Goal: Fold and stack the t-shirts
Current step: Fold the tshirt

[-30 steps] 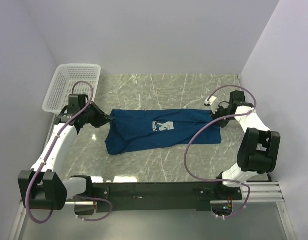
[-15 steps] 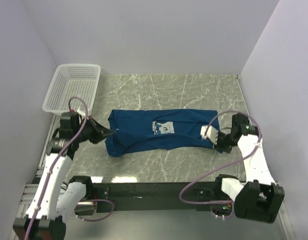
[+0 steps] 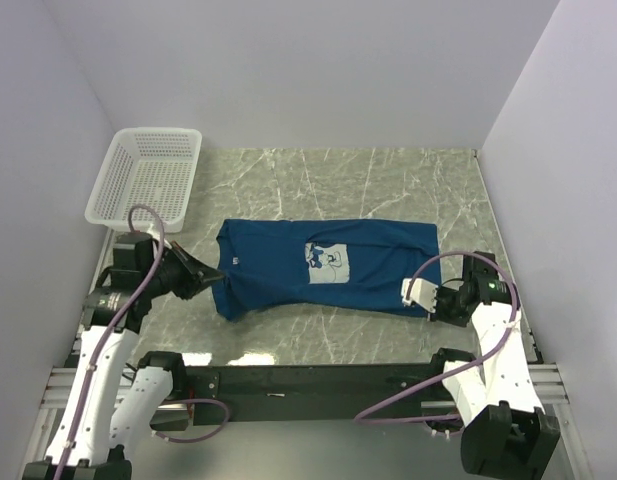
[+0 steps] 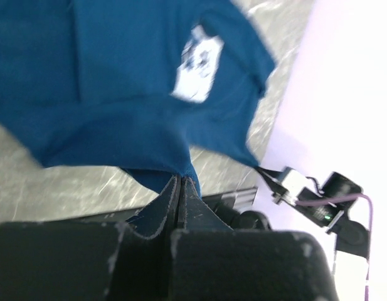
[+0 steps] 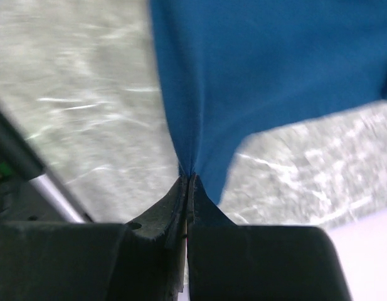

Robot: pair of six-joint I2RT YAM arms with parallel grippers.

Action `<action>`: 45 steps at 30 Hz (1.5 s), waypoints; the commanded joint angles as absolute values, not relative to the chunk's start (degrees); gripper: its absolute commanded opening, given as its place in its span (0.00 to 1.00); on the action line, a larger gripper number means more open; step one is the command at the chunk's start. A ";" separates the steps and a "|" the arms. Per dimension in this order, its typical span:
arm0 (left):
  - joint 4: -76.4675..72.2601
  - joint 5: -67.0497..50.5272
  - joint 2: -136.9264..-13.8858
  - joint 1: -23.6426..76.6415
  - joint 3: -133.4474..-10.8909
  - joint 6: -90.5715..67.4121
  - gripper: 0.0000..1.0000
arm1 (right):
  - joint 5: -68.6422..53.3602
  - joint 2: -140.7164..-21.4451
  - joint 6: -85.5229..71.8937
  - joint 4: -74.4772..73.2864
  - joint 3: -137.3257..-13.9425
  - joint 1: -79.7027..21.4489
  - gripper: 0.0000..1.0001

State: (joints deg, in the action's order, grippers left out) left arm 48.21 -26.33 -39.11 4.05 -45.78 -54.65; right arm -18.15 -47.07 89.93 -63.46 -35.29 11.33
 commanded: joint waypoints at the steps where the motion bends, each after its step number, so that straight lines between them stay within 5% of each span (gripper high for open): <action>1: 51.06 -21.97 -37.10 4.39 -51.84 -54.22 0.00 | -14.60 -48.42 84.31 -52.69 -33.67 12.39 0.00; 18: 55.46 -36.48 -25.14 4.39 -33.05 -56.25 0.01 | -20.48 -53.61 90.97 -57.57 -34.01 13.80 0.00; 45: 33.76 -30.15 -44.90 4.39 -41.92 -57.57 0.00 | -22.76 -75.58 74.81 -45.09 -50.09 13.62 0.00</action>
State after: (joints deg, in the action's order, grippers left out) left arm 39.97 -30.13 -43.35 4.32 -39.57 -57.14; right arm -21.71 -74.06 77.93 -48.01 -46.74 13.41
